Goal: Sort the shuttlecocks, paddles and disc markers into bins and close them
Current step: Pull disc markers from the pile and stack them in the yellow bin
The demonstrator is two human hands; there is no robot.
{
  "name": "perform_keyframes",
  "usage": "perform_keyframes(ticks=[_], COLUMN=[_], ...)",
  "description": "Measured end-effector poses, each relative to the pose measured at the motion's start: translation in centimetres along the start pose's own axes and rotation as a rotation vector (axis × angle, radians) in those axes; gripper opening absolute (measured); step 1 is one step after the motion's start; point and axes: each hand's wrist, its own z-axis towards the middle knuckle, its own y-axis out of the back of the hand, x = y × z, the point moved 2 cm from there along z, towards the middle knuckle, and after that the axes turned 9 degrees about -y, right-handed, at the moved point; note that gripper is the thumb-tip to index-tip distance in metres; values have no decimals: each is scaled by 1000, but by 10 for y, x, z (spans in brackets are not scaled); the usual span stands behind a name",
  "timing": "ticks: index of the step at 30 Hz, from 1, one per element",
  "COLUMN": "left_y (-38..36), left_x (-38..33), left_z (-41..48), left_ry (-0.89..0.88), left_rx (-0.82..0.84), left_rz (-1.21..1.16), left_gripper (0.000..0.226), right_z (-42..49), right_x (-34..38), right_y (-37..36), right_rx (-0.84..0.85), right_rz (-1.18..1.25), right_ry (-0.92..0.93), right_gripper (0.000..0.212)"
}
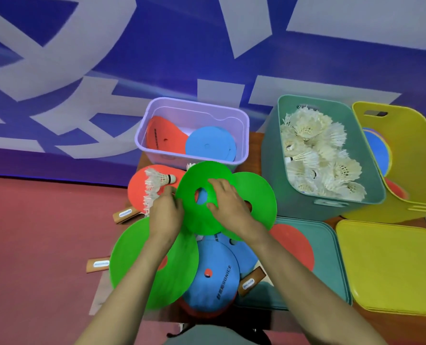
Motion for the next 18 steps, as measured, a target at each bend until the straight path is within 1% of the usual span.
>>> perform_keyframes(ticks=[3,5,7,9,12,14,16,18], left_y=[19,35,48,52,44,34,25,16], left_x=[-12,-18,-23,-27,-32,-40,-56,-76], left_z=[-5,-6,-6,-4,0,4,8,9], left_ry=[-69,-81,-48,47,184,223,222,215], left_rx=[-129,-219,-279,-283,-247,-220,-202,-188], left_rz=[-48,-98,-191,-372,-704,-781,-821,-905], left_gripper=[10,9,12,22,30,29,25,17], right_z=[2,3,4,2,-3,-9,-14,-18], right_x=[0,1,0,-4,-16,-26,-35,-46], right_y=[8,18,32,48,75,91,105,118], right_rx=[-108,-267,-430,-529,-559,-597,-655,-699], right_rz=[61,110,141,222,355,359,344,256], right_ry=[3,-9,-29,-22,4,15,21,-10], right_gripper=[73,78,80,74,52,44,41,39])
